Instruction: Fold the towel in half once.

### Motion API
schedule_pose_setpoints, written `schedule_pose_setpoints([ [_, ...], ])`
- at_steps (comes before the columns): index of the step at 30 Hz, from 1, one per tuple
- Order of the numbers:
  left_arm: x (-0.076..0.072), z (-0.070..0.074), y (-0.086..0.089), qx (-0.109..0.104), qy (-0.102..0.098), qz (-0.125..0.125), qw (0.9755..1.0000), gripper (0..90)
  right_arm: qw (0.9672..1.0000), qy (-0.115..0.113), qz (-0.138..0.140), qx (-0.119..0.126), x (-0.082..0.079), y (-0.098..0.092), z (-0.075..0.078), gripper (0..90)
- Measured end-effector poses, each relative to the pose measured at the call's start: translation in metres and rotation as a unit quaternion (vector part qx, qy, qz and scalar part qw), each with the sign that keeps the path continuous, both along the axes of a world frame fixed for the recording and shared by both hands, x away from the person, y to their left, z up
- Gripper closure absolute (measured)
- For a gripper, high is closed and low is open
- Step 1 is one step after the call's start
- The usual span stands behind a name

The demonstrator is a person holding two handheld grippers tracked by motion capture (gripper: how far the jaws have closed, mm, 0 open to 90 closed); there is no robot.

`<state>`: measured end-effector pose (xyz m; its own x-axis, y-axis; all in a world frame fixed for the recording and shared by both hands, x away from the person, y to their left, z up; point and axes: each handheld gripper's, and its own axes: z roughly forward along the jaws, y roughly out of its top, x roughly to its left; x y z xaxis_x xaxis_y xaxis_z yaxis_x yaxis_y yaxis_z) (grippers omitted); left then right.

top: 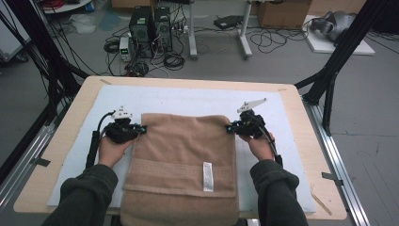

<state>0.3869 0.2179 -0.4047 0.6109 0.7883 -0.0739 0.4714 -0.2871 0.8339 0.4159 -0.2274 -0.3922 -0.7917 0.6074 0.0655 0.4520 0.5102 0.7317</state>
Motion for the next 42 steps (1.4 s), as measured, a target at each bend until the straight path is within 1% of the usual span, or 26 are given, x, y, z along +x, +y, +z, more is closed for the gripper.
schedule_pose_setpoints([
  [1, 0.005, 0.008, 0.000, -0.005, -0.009, 0.004, 0.9999, 83.6, 1.0000, -0.009, -0.004, 0.000, 0.004, 0.000, 0.008, 81.3],
  [3, 0.014, 0.027, -0.001, -0.004, -0.028, 0.008, 0.9996, 83.5, 0.9995, -0.028, -0.011, -0.004, 0.013, -0.001, 0.030, 81.3],
  [4, 0.019, 0.038, -0.002, -0.005, -0.038, 0.011, 0.9992, 83.5, 0.9993, -0.035, -0.012, -0.001, 0.016, -0.001, 0.038, 81.3],
  [7, 0.034, 0.071, -0.004, -0.011, -0.067, 0.017, 0.9975, 83.5, 0.9978, -0.064, -0.019, -0.001, 0.029, -0.003, 0.069, 81.3],
  [8, 0.040, 0.080, -0.004, -0.017, -0.079, 0.021, 0.9965, 83.3, 0.9969, -0.075, -0.023, 0.003, 0.033, -0.004, 0.078, 80.8],
  [9, 0.045, 0.086, -0.004, -0.021, -0.091, 0.032, 0.9952, 81.9, 0.9959, -0.084, -0.033, 0.004, 0.038, -0.005, 0.085, 76.3],
  [10, 0.050, 0.089, -0.006, -0.015, -0.096, 0.051, 0.9940, 74.6, 0.9940, -0.098, -0.049, 0.002, 0.044, -0.005, 0.089, 63.3],
  [11, 0.055, 0.089, -0.005, -0.006, -0.086, 0.060, 0.9944, 60.8, 0.9926, -0.097, -0.074, -0.001, 0.051, -0.007, 0.090, 52.2],
  [12, 0.058, 0.086, -0.003, -0.011, -0.072, 0.058, 0.9956, 55.3, 0.9929, -0.078, -0.089, 0.010, 0.057, -0.012, 0.087, 50.4],
  [13, 0.059, 0.082, -0.001, -0.012, -0.060, 0.055, 0.9966, 53.9, 0.9930, -0.067, -0.094, 0.020, 0.061, -0.016, 0.083, 47.3],
  [14, 0.058, 0.077, 0.002, -0.006, -0.052, 0.053, 0.9972, 52.0, 0.9931, -0.057, -0.100, 0.021, 0.061, -0.019, 0.078, 46.6],
  [15, 0.056, 0.072, 0.005, -0.005, -0.045, 0.050, 0.9978, 50.6, 0.9938, -0.053, -0.096, 0.019, 0.060, -0.022, 0.072, 46.2],
  [17, 0.050, 0.060, 0.009, -0.009, -0.035, 0.048, 0.9982, 50.3, 0.9950, -0.042, -0.091, 0.001, 0.054, -0.024, 0.061, 43.3],
  [18, 0.047, 0.054, 0.011, -0.010, -0.027, 0.044, 0.9986, 50.2, 0.9954, -0.043, -0.086, 0.002, 0.050, -0.025, 0.056, 43.6],
  [20, 0.038, 0.042, 0.013, -0.001, -0.017, 0.035, 0.9993, 49.7, 0.9965, -0.028, -0.079, 0.005, 0.042, -0.026, 0.047, 42.4],
  [23, 0.026, 0.029, 0.015, -0.008, -0.012, 0.026, 0.9996, 47.6, 0.9978, -0.024, -0.061, 0.002, 0.029, -0.024, 0.038, 41.8],
  [25, 0.017, 0.021, 0.014, 0.003, -0.004, 0.017, 0.9998, 45.2, 0.9987, -0.014, -0.049, 0.004, 0.019, -0.021, 0.033, 42.0],
  [27, 0.008, 0.016, 0.015, 0.009, -0.003, 0.007, 0.9999, 45.1, 0.9991, -0.021, -0.036, 0.006, 0.009, -0.017, 0.029, 42.8],
  [28, 0.003, 0.013, 0.015, 0.011, -0.002, 0.004, 0.9999, 45.2, 0.9993, -0.020, -0.031, 0.008, 0.004, -0.016, 0.027, 43.0],
  [31, -0.012, 0.007, 0.016, 0.007, -0.007, -0.002, 1.0000, 45.1, 0.9995, -0.017, -0.021, 0.014, -0.010, -0.011, 0.017, 43.9],
  [33, -0.023, 0.002, 0.017, -0.003, -0.010, -0.011, 0.9999, 46.3, 0.9996, -0.011, -0.015, 0.021, -0.021, -0.008, 0.006, 44.1],
  [35, -0.032, -0.005, 0.015, 0.007, -0.011, -0.022, 0.9997, 47.7, 0.9997, -0.006, -0.006, 0.023, -0.028, -0.006, -0.005, 46.3],
  [37, -0.037, -0.013, 0.014, 0.021, -0.004, -0.033, 0.9992, 47.8, 0.9999, 0.002, -0.002, 0.017, -0.034, -0.003, -0.016, 47.8],
  [39, -0.040, -0.022, 0.013, 0.028, 0.002, -0.039, 0.9989, 47.9, 0.9998, 0.010, 0.006, 0.013, -0.038, -0.001, -0.024, 49.8],
  [41, -0.038, -0.029, 0.013, 0.036, 0.022, -0.044, 0.9982, 48.2, 0.9998, 0.010, 0.013, 0.006, -0.042, 0.003, -0.030, 50.9],
  [42, -0.037, -0.033, 0.013, 0.039, 0.024, -0.046, 0.9979, 49.3, 0.9997, 0.015, 0.017, 0.002, -0.043, 0.005, -0.032, 51.2],
])
